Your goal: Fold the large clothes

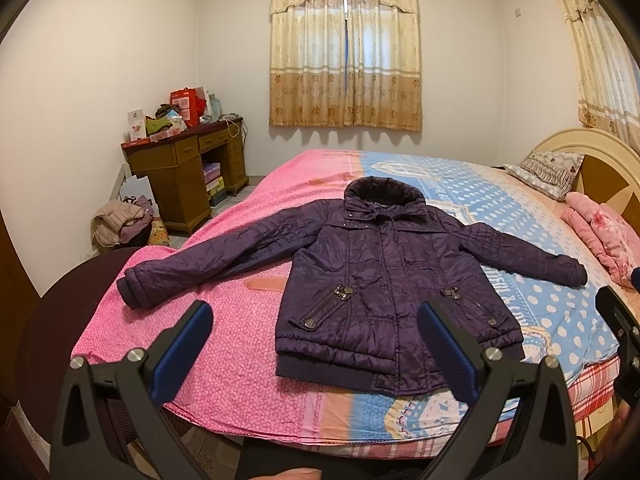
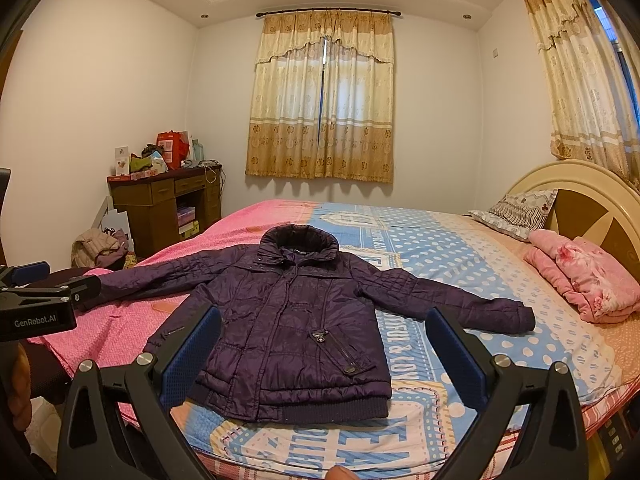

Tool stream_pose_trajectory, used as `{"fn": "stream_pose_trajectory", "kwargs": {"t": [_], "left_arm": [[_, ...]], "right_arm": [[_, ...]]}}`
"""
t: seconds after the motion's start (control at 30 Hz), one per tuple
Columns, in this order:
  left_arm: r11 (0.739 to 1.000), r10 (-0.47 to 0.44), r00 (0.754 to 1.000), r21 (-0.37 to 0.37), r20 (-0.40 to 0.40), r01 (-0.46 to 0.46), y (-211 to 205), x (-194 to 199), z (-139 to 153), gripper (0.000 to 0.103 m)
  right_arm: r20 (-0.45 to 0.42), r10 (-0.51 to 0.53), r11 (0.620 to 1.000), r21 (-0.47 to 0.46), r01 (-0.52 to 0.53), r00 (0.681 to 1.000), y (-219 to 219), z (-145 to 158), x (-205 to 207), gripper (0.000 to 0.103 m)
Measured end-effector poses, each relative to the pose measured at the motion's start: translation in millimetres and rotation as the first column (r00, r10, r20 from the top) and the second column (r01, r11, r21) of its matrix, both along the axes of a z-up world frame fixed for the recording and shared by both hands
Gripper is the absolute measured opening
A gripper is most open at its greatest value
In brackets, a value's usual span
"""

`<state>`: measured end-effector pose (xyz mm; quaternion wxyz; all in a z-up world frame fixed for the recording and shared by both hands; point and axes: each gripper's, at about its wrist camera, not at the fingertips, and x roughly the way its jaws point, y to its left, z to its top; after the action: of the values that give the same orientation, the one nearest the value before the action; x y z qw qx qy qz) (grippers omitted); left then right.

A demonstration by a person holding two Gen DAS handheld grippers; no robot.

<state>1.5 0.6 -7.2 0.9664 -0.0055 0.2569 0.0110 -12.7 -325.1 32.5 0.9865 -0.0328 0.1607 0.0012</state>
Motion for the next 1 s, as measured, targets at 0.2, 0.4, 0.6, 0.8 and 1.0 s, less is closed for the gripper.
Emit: {"fn": "stream_pose_trajectory", "kwargs": {"t": [0.2,0.4,0.6,0.8,1.0], "left_arm": [[1.0,0.001,1.0,-0.002,-0.002,-0.001,1.4,0.8,-1.4,0.103],[1.0,0.002,1.0,-0.002,-0.005,-0.002,3.0,1.7,-3.4,0.103],[1.0,0.002,1.0,-0.002,-0.006,-0.002,3.5,2.6,-5.0,0.103],[1.0,0.002,1.0,-0.001,-0.005,-0.002,3.7,2.7,-5.0,0.103],[1.0,0.003,1.0,0.0,-0.006,-0.003,3.5,2.8,-4.9,0.103]], "right_arm": [[0.0,0.0,1.0,-0.001,0.0,1.0,0.1,-0.4,0.1,0.102],[-0.003,0.0,1.0,-0.002,0.0,1.0,0.4,-2.4,-0.3,0.102],[-0.005,0.0,1.0,-0.003,0.0,1.0,0.9,-3.0,0.8,0.102],[-0.008,0.003,1.0,-0.002,-0.003,1.0,0.8,-5.2,1.5,0.102],[-0.007,0.001,1.0,-0.001,-0.001,1.0,1.3,-6.4,1.6,0.102]]}}
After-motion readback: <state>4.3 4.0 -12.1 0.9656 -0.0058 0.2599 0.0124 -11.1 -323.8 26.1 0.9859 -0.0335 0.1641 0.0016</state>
